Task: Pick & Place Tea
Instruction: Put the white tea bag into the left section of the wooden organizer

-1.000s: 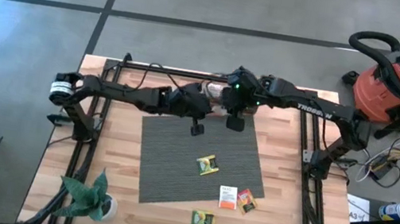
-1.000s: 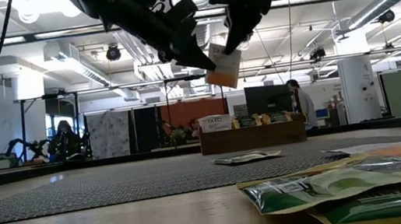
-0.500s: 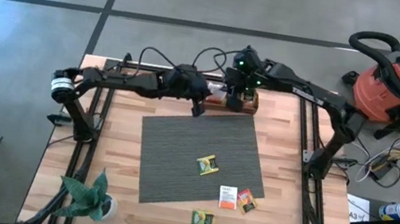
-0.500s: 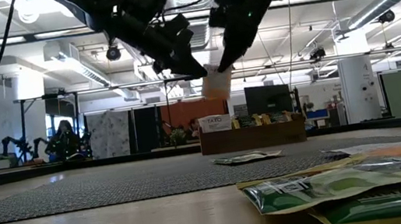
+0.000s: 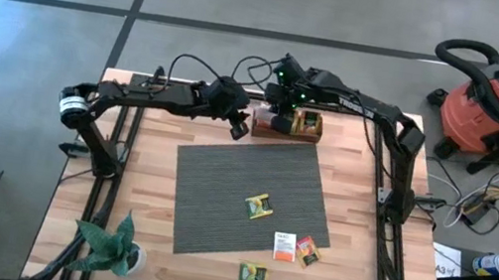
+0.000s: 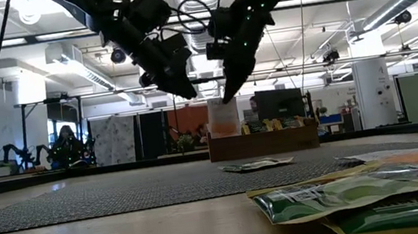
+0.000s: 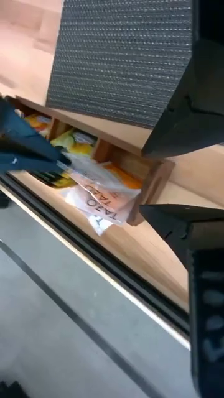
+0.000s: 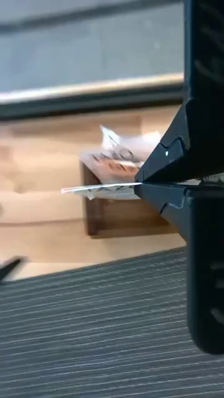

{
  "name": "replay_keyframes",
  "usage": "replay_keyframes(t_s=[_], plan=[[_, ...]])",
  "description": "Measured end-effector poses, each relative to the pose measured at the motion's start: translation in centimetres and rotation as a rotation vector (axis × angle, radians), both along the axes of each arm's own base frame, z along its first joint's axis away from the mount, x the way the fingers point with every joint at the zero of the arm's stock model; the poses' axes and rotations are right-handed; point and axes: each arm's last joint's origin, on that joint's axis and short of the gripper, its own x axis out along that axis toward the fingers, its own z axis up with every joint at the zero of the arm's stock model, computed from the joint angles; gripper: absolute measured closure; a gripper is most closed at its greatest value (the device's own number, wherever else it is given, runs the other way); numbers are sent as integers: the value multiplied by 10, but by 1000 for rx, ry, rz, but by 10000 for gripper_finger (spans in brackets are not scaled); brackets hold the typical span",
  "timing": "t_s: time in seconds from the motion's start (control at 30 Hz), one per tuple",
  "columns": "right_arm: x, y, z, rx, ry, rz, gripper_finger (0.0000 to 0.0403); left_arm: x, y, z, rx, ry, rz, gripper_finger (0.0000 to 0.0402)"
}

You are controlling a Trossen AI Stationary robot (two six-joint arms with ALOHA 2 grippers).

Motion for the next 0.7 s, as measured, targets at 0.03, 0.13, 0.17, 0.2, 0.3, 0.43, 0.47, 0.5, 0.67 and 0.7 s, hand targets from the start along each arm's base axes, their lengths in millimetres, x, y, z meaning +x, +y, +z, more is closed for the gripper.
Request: replay_keyframes(t_s=[0.03,0.13,0.17,0.2,0.3,0.43,0.47,0.5,0.67,0.7], plan=[[1,0,-4,9,14,5,394,-1,-1,-1,-7,-1,6,278],[2,-1,-7,5,19,16,394,-7,-2,-3,-23,-3,20,278],[2,-1,-7,0,15,21,394,-9,-4,-5,-31,-6,25,278],[2,-1,-7,-2,13,21,394,-11,-5,-6,-39,-10,31,278],[0,-1,-11,-2,29,20,394,-19,-9,-15,-65,-12,53,278],[-3,-3,-19,-17,57,27,394,-32,-15,-20,-92,-62,98,278],[-3,-2,-21,-18,62,33,394,-35,-16,-20,-95,-82,107,278],[-3,-2,-24,-20,62,38,394,-38,-18,-20,-100,-96,118,278],[-1,-3,-32,-51,33,54,394,-52,-25,-15,-97,-151,133,278],[-1,-3,-34,-56,28,55,394,-54,-27,-14,-95,-166,133,278]])
